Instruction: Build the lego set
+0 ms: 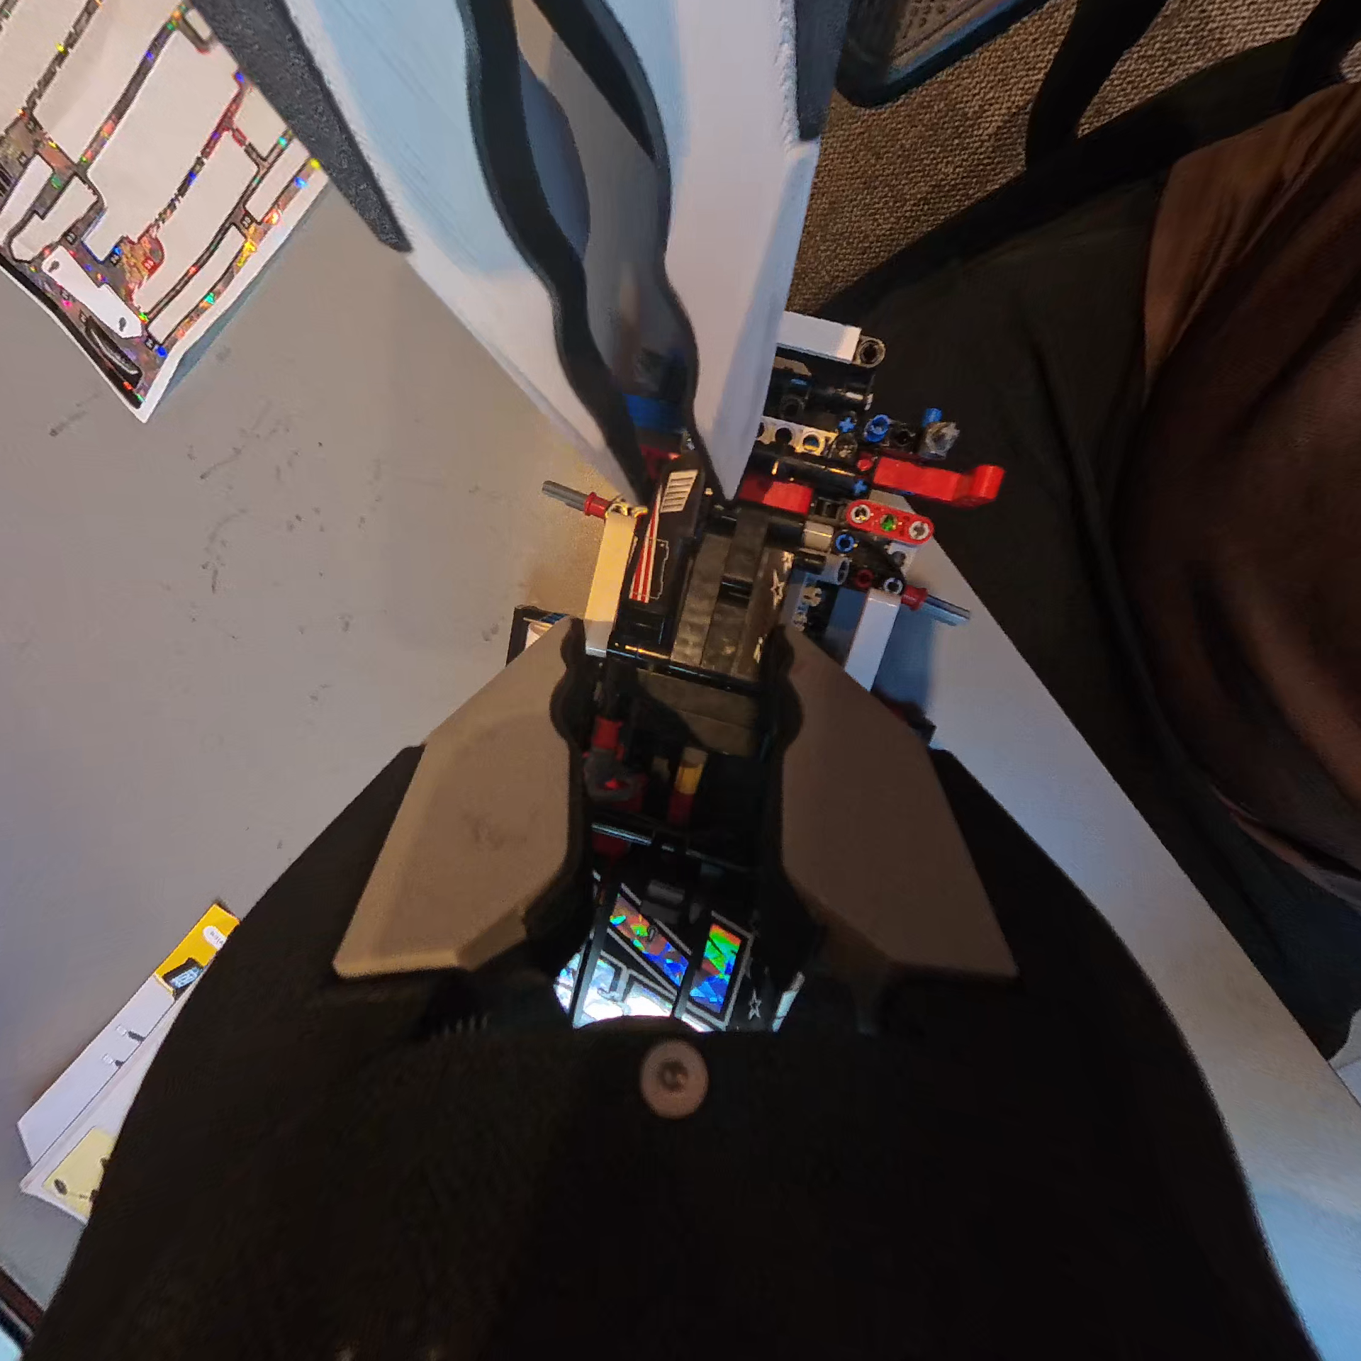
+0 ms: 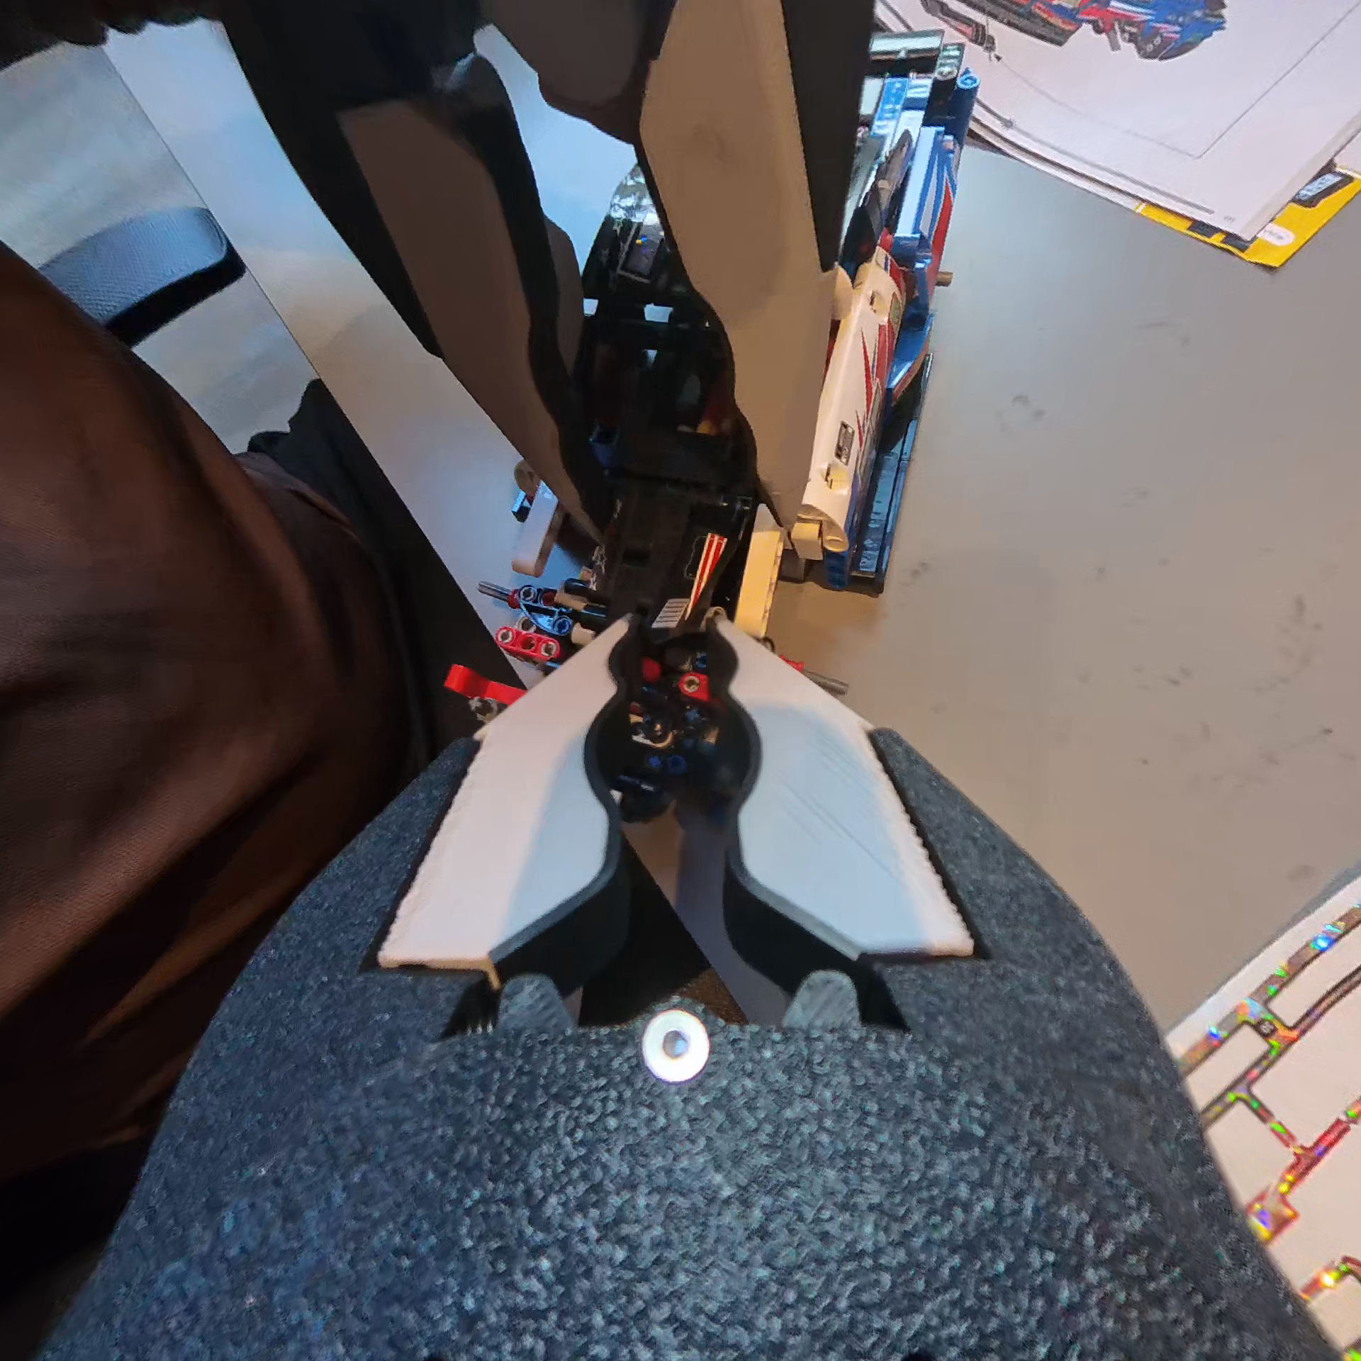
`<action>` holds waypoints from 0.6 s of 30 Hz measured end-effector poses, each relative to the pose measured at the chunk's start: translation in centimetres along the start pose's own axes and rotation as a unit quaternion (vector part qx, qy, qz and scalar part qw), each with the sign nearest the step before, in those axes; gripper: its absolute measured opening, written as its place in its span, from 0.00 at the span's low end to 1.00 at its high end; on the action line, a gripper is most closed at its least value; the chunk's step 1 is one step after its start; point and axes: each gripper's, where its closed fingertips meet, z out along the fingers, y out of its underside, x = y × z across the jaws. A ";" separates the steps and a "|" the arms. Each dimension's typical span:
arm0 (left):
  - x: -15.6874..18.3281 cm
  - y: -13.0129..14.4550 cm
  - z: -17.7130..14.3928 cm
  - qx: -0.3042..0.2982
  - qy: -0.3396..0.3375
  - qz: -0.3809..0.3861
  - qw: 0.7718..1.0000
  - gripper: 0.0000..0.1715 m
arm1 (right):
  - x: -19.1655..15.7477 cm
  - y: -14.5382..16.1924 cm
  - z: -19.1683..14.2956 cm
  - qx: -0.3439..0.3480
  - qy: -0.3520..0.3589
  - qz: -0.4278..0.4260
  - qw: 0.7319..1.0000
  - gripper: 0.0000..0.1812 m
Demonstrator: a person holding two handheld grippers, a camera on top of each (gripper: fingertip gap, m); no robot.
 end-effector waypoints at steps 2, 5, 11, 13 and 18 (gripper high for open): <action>0.0 0.0 0.0 -0.001 -0.003 -0.002 1.000 0.28 | -0.4 -0.3 -0.4 0.016 -0.015 0.012 1.000 0.10; 0.0 0.0 0.1 -0.002 -0.006 -0.004 1.000 0.28 | -0.4 0.0 -0.8 0.025 -0.038 0.057 0.997 0.13; 0.0 -0.1 0.1 0.001 -0.007 -0.009 1.000 0.28 | -0.6 -0.5 -0.5 0.066 -0.073 0.093 0.991 0.09; 0.0 -0.1 0.1 0.001 -0.008 -0.011 1.000 0.28 | -0.3 -0.7 -0.5 0.074 -0.083 0.117 0.987 0.10; 0.0 -0.2 0.2 0.005 -0.011 -0.018 1.000 0.29 | 0.4 -1.7 0.0 0.072 0.000 0.055 0.996 0.15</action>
